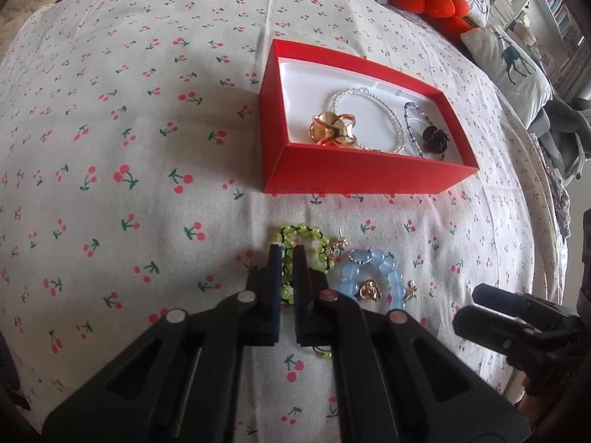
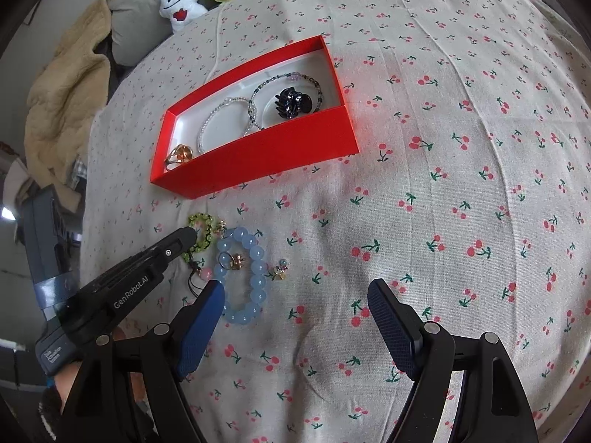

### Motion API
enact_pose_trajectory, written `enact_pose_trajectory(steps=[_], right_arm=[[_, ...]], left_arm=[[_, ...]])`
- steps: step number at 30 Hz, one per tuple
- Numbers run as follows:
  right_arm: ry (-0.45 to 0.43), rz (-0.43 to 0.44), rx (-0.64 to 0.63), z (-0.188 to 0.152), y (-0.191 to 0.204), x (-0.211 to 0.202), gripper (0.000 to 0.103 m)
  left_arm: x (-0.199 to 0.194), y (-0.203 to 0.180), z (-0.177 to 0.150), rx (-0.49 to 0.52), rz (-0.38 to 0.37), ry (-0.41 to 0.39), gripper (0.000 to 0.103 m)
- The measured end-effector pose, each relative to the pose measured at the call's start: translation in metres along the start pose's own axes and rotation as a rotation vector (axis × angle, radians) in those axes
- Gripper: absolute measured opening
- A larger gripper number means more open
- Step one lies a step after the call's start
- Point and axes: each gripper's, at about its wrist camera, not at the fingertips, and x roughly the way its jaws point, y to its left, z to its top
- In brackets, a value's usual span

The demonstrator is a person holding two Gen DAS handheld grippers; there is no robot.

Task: Organize jewelry
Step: 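Grasp the green beaded bracelet with the left tool while the right tool grasps the light-blue bracelet, then carry both bracelets into the red box and open both tools to release them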

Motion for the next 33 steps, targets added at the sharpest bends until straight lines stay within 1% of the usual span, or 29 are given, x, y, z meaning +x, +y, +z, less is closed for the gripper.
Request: enact_pose_trajectory(steps=[4, 5, 6, 7, 9, 12, 16, 17, 18, 20, 22, 24, 28, 33], right_arm=[[0.030, 0.012, -0.015, -0.005, 0.009, 0.010, 0.080], [0.037, 0.017, -0.019, -0.007, 0.012, 0.013, 0.076], [0.049, 0.022, -0.024, -0.009, 0.014, 0.016, 0.069], [0.064, 0.028, -0.024, -0.010, 0.017, 0.021, 0.064], [0.095, 0.041, -0.011, -0.011, 0.019, 0.030, 0.044], [0.100, 0.032, 0.004, -0.013, 0.022, 0.039, 0.037], [0.069, 0.037, 0.034, -0.010, 0.023, 0.043, 0.032], [0.063, 0.034, 0.038, -0.010, 0.023, 0.045, 0.028], [0.057, 0.023, 0.032, -0.010, 0.024, 0.047, 0.022], [0.042, -0.012, 0.000, -0.010, 0.028, 0.050, 0.013], [0.034, -0.026, -0.028, -0.010, 0.032, 0.049, 0.012], [0.029, -0.018, -0.035, -0.009, 0.034, 0.045, 0.012], [0.000, 0.020, -0.039, -0.005, 0.034, 0.027, 0.012], [-0.053, 0.093, -0.040, -0.001, 0.035, -0.005, 0.012]], left_arm=[[-0.015, 0.016, -0.003, -0.027, 0.000, -0.018, 0.006], [-0.018, 0.020, -0.003, -0.036, 0.000, -0.021, 0.006], [-0.021, 0.025, -0.004, -0.045, 0.000, -0.024, 0.006], [-0.023, 0.028, -0.005, -0.054, -0.002, -0.026, 0.006], [-0.028, 0.036, -0.006, -0.075, -0.004, -0.029, 0.006], [-0.035, 0.044, -0.008, -0.093, -0.004, -0.034, 0.006], [-0.040, 0.048, -0.010, -0.099, -0.001, -0.040, 0.006], [-0.041, 0.049, -0.010, -0.099, 0.001, -0.039, 0.006], [-0.040, 0.049, -0.010, -0.099, 0.004, -0.037, 0.006], [-0.041, 0.049, -0.011, -0.097, 0.009, -0.034, 0.006], [-0.042, 0.047, -0.012, -0.090, 0.014, -0.036, 0.006], [-0.047, 0.044, -0.013, -0.082, 0.010, -0.046, 0.006], [-0.058, 0.035, -0.012, -0.056, -0.006, -0.079, 0.006], [-0.076, 0.023, -0.011, -0.033, -0.033, -0.132, 0.006]])
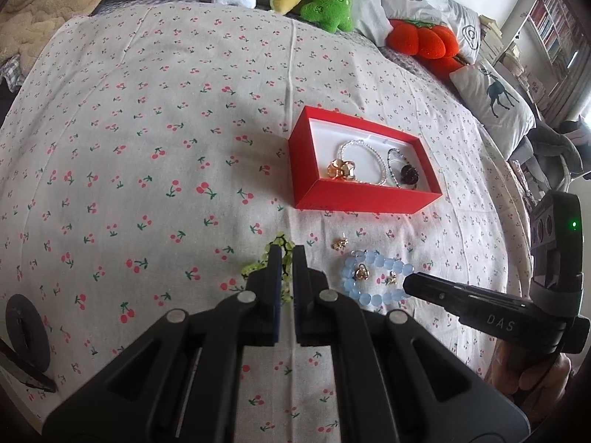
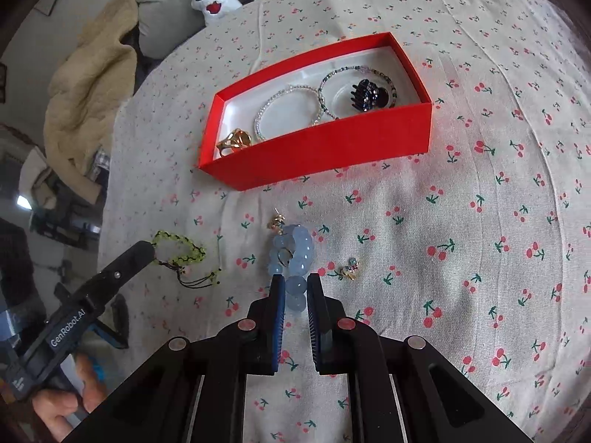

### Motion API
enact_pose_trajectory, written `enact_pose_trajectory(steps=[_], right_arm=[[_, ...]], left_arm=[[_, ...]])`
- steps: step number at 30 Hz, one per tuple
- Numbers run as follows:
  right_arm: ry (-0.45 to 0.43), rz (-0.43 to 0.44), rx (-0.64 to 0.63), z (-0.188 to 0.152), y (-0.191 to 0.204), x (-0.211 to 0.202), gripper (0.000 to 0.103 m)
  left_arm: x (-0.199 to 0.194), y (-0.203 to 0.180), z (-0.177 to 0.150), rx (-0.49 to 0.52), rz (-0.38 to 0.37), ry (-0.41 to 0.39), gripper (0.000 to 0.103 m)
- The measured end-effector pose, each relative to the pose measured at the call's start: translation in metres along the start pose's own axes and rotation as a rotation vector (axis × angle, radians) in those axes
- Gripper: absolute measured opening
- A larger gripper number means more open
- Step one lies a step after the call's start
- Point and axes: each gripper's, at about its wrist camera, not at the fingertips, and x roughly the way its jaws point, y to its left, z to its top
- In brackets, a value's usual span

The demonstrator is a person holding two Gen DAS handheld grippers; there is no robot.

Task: Organize jewelry
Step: 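Carry both bracelets into the red box and open both tools to release them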

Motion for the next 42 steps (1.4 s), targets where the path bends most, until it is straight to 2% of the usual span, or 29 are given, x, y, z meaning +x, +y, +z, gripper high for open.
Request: enact_pose_trajectory(steps=[12, 27, 33, 36, 42], right_arm=[[-0.101, 0.070, -0.028, 0.002, 0.008, -0.051, 0.012], [-0.217, 0.128, 0.020, 0.031, -0.003, -0.081, 0.012], [-0.273, 0.139, 0.039, 0.050, -0.007, -0.085, 0.012], [-0.303, 0.144, 0.043, 0.060, -0.010, -0.085, 0.012], [-0.348, 0.147, 0.045, 0.078, -0.014, -0.080, 0.012]], left_arm=[[-0.033, -0.028, 0.008, 0.058, -0.027, -0.131, 0.006], [-0.034, -0.064, 0.030, 0.049, -0.106, -0.246, 0.006], [-0.020, -0.080, 0.044, 0.047, -0.157, -0.256, 0.006], [-0.007, -0.088, 0.050, 0.047, -0.193, -0.237, 0.006], [0.030, -0.096, 0.061, 0.039, -0.218, -0.186, 0.006]])
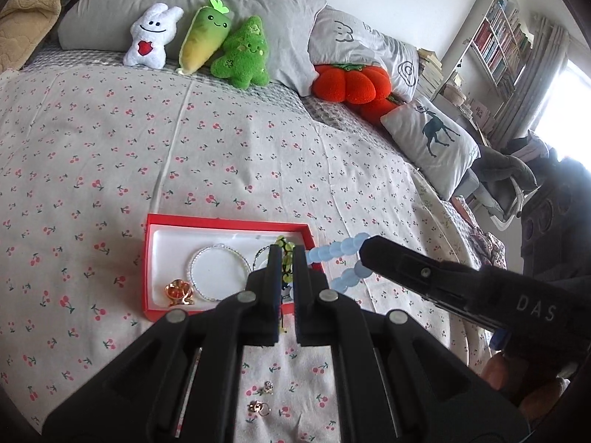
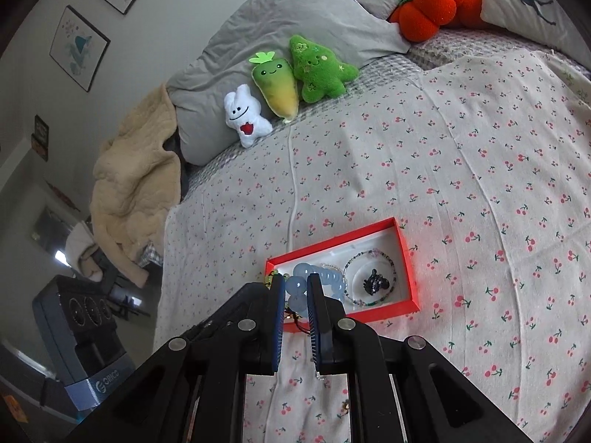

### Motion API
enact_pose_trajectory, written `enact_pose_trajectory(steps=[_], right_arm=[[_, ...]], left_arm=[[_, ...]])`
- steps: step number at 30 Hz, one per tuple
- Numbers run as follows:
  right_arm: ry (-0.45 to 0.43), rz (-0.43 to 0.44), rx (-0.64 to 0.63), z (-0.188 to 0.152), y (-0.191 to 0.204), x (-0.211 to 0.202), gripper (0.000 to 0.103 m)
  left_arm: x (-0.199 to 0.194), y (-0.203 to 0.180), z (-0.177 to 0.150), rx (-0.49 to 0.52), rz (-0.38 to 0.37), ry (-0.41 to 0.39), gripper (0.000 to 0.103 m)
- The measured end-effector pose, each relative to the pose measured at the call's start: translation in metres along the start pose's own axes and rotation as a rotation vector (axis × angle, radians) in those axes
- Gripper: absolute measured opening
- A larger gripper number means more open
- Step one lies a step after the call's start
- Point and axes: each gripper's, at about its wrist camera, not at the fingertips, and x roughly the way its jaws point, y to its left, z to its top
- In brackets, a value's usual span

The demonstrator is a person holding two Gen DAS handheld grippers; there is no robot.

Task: Organize jewelry
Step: 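Carry both bracelets into the red box and open both tools to release them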

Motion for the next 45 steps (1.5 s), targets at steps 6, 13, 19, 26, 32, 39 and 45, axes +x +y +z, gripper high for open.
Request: enact_pose_trajectory(steps=[6, 13, 19, 26, 32, 39, 45], right_arm=[[-0.012, -0.011, -0.014, 0.008, -0.004, 0.015, 0.012], [0.001, -0.026, -0.028, 0.011, -0.006, 0.033, 0.012], [0.020, -0.050, -0.069, 0.011, 0.002, 0.050, 0.012], [0.070, 0.002, -0.097, 0.008, 0.015, 0.066, 0.012], [0.110, -0.044, -0.187, 0.001, 0.027, 0.083, 0.012], [0.089, -0.234, -0.255, 0.004, 0.003, 0.091, 0.012], [0.065, -0.251, -0.268, 0.007, -0.009, 0.092, 0.013]], left_arm=[[0.035, 0.021, 0.000, -0.055, 0.029, 0.028, 0.006], [0.051, 0.037, 0.003, -0.047, 0.114, 0.028, 0.006], [0.043, 0.051, 0.005, -0.041, 0.194, 0.020, 0.008], [0.020, 0.058, 0.005, -0.013, 0.328, 0.017, 0.027], [0.015, 0.077, -0.002, -0.109, 0.320, 0.062, 0.029], [0.018, 0.075, -0.010, -0.136, 0.308, 0.090, 0.029], [0.017, 0.061, -0.012, -0.088, 0.314, 0.099, 0.032]])
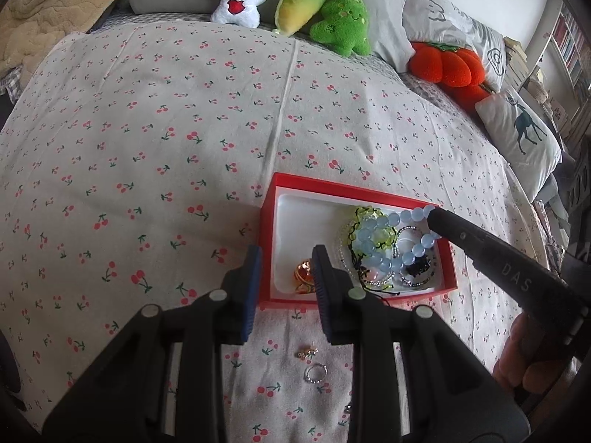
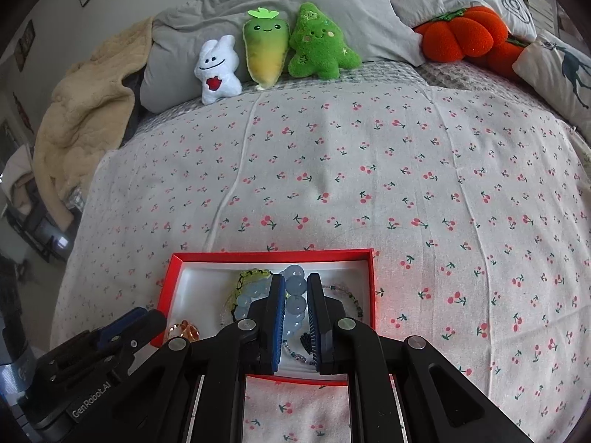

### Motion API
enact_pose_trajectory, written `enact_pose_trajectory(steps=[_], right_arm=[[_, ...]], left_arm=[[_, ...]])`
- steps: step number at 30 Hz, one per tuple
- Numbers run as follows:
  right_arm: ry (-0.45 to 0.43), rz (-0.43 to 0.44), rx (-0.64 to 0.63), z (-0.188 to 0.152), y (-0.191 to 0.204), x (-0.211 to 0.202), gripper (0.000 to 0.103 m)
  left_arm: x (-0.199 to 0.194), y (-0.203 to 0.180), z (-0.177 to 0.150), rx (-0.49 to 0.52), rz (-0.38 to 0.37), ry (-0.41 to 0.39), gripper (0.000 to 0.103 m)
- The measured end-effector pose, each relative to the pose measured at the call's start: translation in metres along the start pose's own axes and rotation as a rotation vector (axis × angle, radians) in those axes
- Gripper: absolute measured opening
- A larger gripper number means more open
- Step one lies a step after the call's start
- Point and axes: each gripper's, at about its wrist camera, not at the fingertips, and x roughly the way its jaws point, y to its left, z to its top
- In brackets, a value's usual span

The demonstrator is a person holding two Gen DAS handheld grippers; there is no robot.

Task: Organize jewelry
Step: 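Carry both bracelets into the red box and open both tools to release them, then withdraw both tools and lower the left tool onto a gold earring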

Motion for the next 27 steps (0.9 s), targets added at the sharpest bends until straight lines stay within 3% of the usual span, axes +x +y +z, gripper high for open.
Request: enact_pose_trajectory(steps=[2, 11, 20, 27], right_arm=[[0.010, -0.002, 0.008, 0.000, -0.001, -0.002, 0.013], [0.069, 0.012, -0.010, -0.012, -0.001, -0.028, 0.015], [0.145, -0.006, -0.103, -0.053, 0.009, -0.052, 0.015], [0.252, 0.029, -0.164, -0.097, 0.016, -0.052, 0.015]], left_arm=[[-0.003, -0.001, -0.001, 0.008, 0.004, 0.005, 0.047], [-0.028, 0.004, -0.010, 0.033, 0.083, 0.017, 0.078], [-0.026, 0.018, -0.044, 0.060, 0.108, 0.121, 0.081], [-0.027, 0.034, -0.065, 0.117, 0.159, 0.142, 0.081]])
